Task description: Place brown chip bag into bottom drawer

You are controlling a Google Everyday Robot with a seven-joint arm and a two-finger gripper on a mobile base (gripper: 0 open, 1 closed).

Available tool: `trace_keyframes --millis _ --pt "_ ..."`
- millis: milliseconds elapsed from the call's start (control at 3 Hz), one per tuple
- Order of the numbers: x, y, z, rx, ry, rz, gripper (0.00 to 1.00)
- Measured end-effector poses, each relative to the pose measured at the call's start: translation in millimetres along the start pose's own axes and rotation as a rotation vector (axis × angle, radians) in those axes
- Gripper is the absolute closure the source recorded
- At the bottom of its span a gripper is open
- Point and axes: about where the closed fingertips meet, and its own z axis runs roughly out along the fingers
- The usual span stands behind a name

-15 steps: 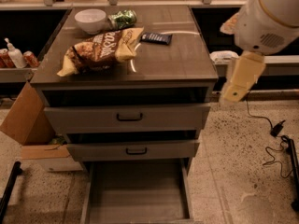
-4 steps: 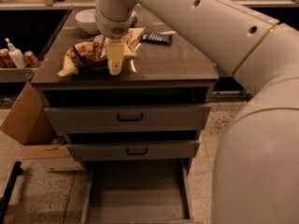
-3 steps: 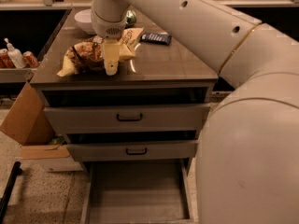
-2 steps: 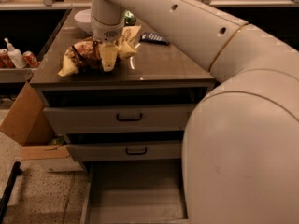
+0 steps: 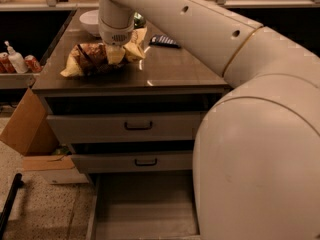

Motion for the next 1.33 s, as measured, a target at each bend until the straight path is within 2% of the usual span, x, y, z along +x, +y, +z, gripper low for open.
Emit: trace_keyframes --millis 333,667,1000,1333 --pt "4 4 -25 0.023 -0.066 0.009 0.96" --pt "10 20 -66 0.058 -0.189 0.016 1.00" --pt "34 47 -108 0.084 -0.331 0.065 1.00" --pt "51 56 -119 0.086 -0.357 0.117 1.00"
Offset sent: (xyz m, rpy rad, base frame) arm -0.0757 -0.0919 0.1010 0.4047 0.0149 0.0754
